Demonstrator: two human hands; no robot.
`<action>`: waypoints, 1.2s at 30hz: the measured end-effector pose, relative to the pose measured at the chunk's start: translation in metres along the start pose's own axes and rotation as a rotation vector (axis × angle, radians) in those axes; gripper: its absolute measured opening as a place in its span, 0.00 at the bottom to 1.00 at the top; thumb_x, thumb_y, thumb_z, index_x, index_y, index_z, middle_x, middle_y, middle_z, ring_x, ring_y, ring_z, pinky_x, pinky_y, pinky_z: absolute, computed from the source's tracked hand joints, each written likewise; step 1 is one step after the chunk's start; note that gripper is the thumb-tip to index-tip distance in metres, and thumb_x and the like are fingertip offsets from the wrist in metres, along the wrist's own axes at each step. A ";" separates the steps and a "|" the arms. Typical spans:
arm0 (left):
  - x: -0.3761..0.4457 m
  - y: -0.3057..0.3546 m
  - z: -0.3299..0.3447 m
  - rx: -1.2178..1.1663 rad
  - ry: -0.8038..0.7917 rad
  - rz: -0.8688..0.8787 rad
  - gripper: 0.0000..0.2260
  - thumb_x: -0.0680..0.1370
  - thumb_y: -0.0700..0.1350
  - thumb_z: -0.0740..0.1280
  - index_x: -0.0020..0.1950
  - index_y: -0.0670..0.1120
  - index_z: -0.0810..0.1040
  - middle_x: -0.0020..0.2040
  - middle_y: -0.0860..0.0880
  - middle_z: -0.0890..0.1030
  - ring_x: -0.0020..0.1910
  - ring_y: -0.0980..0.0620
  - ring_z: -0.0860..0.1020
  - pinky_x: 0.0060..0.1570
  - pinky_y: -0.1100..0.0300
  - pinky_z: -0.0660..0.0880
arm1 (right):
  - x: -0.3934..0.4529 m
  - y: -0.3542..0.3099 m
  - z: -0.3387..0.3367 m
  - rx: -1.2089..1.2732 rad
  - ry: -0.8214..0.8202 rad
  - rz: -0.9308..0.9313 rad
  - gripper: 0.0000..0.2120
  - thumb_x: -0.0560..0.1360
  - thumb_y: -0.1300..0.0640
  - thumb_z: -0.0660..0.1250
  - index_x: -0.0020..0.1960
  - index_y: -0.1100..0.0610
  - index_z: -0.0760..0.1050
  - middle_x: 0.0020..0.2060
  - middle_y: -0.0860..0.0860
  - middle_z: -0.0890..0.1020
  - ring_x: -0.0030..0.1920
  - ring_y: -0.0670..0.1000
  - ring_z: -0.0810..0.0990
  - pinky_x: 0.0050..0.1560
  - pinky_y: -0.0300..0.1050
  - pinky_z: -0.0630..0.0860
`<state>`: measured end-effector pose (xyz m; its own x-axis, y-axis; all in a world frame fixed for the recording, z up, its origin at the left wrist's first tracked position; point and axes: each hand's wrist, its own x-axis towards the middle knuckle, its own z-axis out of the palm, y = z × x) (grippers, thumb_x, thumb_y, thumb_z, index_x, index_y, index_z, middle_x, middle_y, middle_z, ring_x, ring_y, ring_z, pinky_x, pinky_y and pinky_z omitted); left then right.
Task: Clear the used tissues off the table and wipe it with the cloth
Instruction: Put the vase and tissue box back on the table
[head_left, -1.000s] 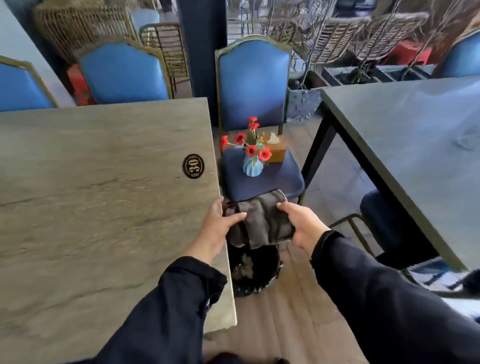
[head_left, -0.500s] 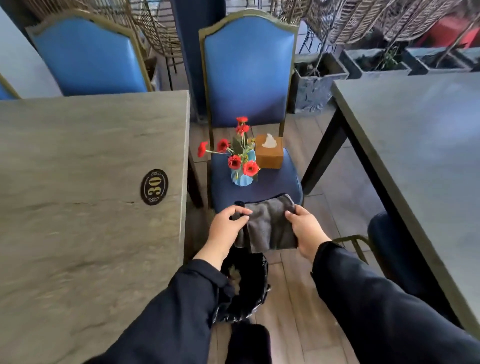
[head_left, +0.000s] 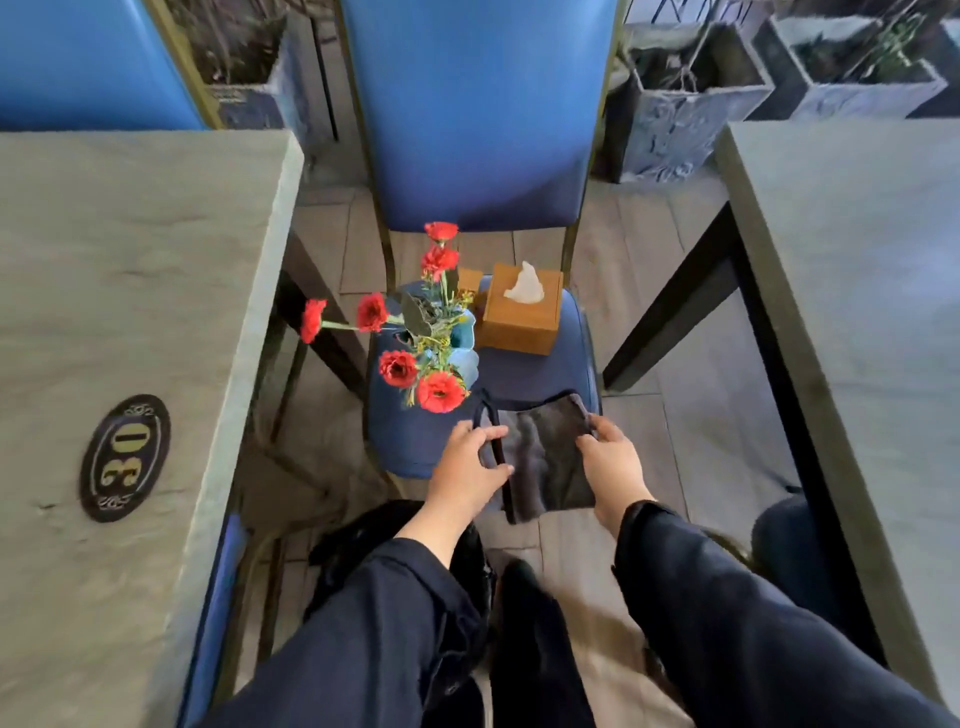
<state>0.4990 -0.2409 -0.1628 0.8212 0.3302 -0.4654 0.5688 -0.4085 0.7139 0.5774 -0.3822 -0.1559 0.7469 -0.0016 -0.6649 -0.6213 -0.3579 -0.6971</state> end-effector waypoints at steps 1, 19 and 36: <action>0.014 0.001 0.008 0.016 -0.011 -0.013 0.20 0.76 0.44 0.68 0.68 0.53 0.71 0.74 0.49 0.58 0.74 0.53 0.59 0.54 0.66 0.62 | 0.017 -0.002 -0.001 -0.018 -0.014 0.001 0.14 0.78 0.65 0.55 0.50 0.48 0.73 0.40 0.48 0.78 0.50 0.57 0.80 0.57 0.56 0.78; 0.123 -0.019 0.065 -0.107 0.077 -0.234 0.19 0.78 0.42 0.65 0.69 0.48 0.70 0.70 0.49 0.63 0.70 0.52 0.64 0.64 0.66 0.59 | 0.155 0.015 0.009 -0.380 0.057 -0.125 0.22 0.77 0.62 0.61 0.70 0.53 0.69 0.60 0.53 0.75 0.58 0.53 0.76 0.59 0.46 0.75; 0.119 -0.071 0.030 -0.232 0.252 -0.517 0.17 0.82 0.45 0.59 0.35 0.54 0.57 0.36 0.58 0.60 0.34 0.59 0.63 0.26 0.82 0.62 | 0.168 -0.020 0.137 -0.608 -0.381 -0.694 0.39 0.65 0.60 0.76 0.72 0.53 0.64 0.65 0.52 0.72 0.65 0.52 0.72 0.56 0.35 0.66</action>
<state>0.5579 -0.1980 -0.2840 0.3895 0.6385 -0.6638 0.8424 0.0444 0.5370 0.6829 -0.2475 -0.2898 0.7066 0.6506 -0.2781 0.2305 -0.5833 -0.7789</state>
